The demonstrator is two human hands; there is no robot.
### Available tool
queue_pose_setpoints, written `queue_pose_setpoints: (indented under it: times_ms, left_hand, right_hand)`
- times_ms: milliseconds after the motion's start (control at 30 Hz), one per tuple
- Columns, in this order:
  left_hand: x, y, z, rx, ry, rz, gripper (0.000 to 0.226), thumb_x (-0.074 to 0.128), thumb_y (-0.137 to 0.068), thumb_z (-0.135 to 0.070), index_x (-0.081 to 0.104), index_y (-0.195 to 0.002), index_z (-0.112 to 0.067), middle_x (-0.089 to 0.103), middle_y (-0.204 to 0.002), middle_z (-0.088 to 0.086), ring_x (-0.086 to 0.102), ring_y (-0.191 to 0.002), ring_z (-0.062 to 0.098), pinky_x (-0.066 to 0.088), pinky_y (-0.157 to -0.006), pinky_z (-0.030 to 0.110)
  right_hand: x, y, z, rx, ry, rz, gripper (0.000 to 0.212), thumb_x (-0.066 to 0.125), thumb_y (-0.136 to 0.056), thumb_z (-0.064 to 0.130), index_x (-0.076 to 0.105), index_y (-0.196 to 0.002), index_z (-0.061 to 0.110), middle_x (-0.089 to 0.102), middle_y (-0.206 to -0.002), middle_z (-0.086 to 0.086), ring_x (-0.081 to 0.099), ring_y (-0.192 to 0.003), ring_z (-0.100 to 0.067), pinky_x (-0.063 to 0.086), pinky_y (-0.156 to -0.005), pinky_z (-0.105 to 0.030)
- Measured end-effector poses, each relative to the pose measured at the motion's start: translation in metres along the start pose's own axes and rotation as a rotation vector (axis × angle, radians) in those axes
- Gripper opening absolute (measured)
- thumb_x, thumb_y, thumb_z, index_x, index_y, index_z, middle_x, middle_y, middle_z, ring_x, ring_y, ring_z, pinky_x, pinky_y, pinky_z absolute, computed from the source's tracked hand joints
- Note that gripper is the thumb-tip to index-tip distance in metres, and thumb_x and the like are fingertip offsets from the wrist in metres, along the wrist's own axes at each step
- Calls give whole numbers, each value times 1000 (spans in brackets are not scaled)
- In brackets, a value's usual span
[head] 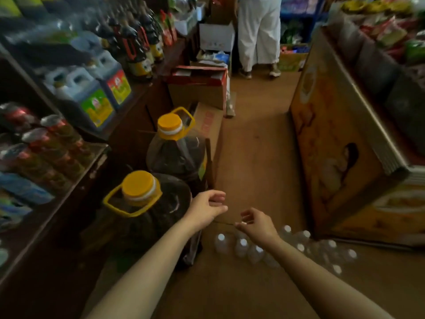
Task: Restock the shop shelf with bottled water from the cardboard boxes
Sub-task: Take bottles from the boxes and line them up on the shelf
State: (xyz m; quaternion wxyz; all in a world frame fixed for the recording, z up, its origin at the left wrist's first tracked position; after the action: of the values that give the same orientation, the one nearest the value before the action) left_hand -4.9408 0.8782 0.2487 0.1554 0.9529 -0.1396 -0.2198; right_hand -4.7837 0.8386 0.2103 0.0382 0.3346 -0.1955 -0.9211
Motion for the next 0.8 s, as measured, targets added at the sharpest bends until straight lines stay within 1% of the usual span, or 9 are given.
queue_pose_setpoints:
  times_ms: [67, 133, 200, 267, 367, 433, 600, 700, 800]
  left_hand:
    - [27, -20, 45, -37, -24, 16, 47, 69, -84, -16, 54, -128, -19, 59, -124, -3, 57, -112, 11, 49, -94, 26]
    - [48, -42, 93, -82, -11, 23, 54, 69, -84, -14, 49, -134, -20, 53, -132, -2, 53, -120, 13, 46, -94, 26]
    - [66, -62, 147, -138, -7, 23, 64, 71, -83, -15, 43, -139, -24, 48, -140, -2, 47, -128, 16, 44, -99, 30]
    - [82, -83, 200, -167, -25, 33, 74, 73, -80, -19, 36, -143, -28, 42, -145, -4, 42, -133, 16, 41, -107, 36]
    - [101, -114, 276, -203, -99, 39, 86, 78, -75, -24, 29, -146, -35, 37, -149, -5, 37, -137, 17, 40, -108, 43]
    - [111, -134, 320, -226, -153, 49, 94, 80, -72, -22, 24, -146, -40, 33, -150, -5, 31, -139, 19, 37, -110, 44]
    - [144, -186, 391, -221, -238, 102, 115, 85, -64, -22, 9, -146, -46, 19, -156, -6, 22, -143, 21, 29, -114, 48]
    - [166, -214, 409, -157, -194, 128, 114, 86, -63, -19, 13, -147, -43, 21, -156, -4, 25, -142, 20, 31, -114, 49]
    - [180, -230, 420, -117, -161, 119, 99, 88, -60, -17, 36, -143, -32, 40, -146, -1, 41, -133, 21, 42, -107, 46]
  right_hand:
    - [27, -20, -45, 42, -3, 16, 34, 72, -82, 27, 61, -112, 14, 67, -100, 0, 63, -90, -11, 54, -80, -26]
    - [60, -41, -87, 77, -18, 51, 35, 70, -83, 25, 60, -114, 14, 66, -105, -1, 62, -94, -11, 54, -83, -28]
    - [95, -60, -125, 110, -26, 96, 40, 70, -84, 26, 56, -120, 16, 64, -114, -1, 60, -99, -11, 54, -83, -27]
    - [131, -78, -158, 122, -57, 131, 52, 71, -82, 31, 50, -128, 17, 60, -120, -1, 58, -102, -12, 52, -80, -24]
    - [187, -108, -202, 117, -109, 197, 72, 75, -78, 33, 40, -138, 15, 53, -132, -3, 54, -117, -19, 47, -89, -26]
    - [224, -123, -229, 115, -123, 241, 77, 77, -77, 33, 37, -140, 15, 50, -137, -4, 50, -122, -20, 44, -91, -26]
    - [297, -156, -293, 133, -154, 309, 81, 77, -77, 33, 32, -143, 18, 50, -139, -2, 51, -123, -17, 41, -84, -18]
    - [323, -173, -321, 165, -166, 306, 83, 77, -77, 32, 30, -144, 17, 50, -139, -4, 50, -125, -20, 43, -87, -22]
    - [336, -184, -340, 204, -184, 291, 88, 79, -75, 34, 30, -145, 14, 48, -141, -7, 48, -128, -22, 44, -95, -27]
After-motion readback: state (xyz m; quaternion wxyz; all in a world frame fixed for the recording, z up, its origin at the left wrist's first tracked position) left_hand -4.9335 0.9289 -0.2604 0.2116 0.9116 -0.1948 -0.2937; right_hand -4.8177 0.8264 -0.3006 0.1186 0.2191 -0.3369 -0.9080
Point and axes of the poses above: each hand's wrist, its own y-axis away from the middle knuckle, its own x-axis out of the palm, z = x × y, the point moved 9 cm from there along -y, towards the middle knuckle
